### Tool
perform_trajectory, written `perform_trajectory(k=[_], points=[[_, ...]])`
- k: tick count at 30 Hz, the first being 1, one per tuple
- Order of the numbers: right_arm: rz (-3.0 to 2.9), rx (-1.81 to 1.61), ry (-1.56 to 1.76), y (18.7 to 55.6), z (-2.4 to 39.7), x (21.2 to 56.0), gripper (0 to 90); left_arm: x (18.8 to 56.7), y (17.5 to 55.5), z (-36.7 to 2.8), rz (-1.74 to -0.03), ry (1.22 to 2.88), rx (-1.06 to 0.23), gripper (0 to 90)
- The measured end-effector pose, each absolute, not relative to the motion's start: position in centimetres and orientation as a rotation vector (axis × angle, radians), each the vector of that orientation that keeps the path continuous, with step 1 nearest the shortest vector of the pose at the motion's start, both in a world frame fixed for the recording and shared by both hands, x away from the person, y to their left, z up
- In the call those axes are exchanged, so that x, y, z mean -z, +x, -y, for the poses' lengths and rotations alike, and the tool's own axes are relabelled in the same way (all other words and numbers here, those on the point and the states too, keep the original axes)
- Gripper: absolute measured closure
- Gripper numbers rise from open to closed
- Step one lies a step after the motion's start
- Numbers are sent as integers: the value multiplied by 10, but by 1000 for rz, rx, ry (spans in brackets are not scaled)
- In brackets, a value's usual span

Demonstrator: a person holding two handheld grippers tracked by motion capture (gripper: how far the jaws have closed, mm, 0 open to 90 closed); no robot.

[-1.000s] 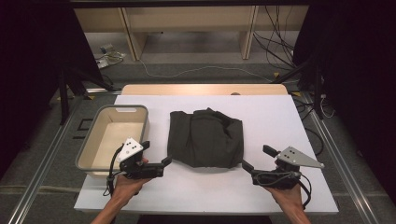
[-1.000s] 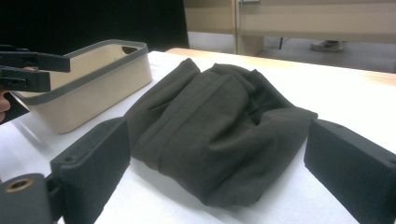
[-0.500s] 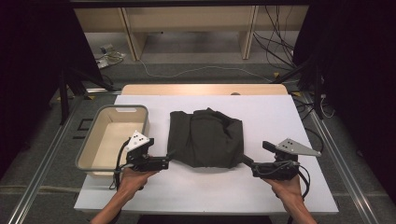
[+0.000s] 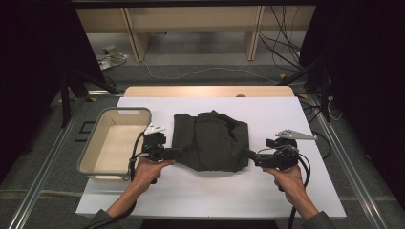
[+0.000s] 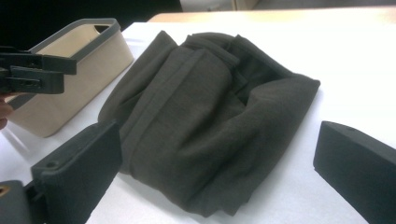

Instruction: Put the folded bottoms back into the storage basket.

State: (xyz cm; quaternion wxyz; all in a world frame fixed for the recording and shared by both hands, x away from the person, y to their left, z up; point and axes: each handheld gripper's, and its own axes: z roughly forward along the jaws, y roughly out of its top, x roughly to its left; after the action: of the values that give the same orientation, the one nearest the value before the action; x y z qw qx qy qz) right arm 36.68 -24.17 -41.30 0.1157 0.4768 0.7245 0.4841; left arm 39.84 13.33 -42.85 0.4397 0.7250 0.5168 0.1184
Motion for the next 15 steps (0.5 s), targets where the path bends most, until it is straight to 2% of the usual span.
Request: perform_trajectory(k=[15], points=[[-2190, -1350, 1536, 412, 228, 424, 4, 439, 443, -122, -1442, 1897, -219, 44]])
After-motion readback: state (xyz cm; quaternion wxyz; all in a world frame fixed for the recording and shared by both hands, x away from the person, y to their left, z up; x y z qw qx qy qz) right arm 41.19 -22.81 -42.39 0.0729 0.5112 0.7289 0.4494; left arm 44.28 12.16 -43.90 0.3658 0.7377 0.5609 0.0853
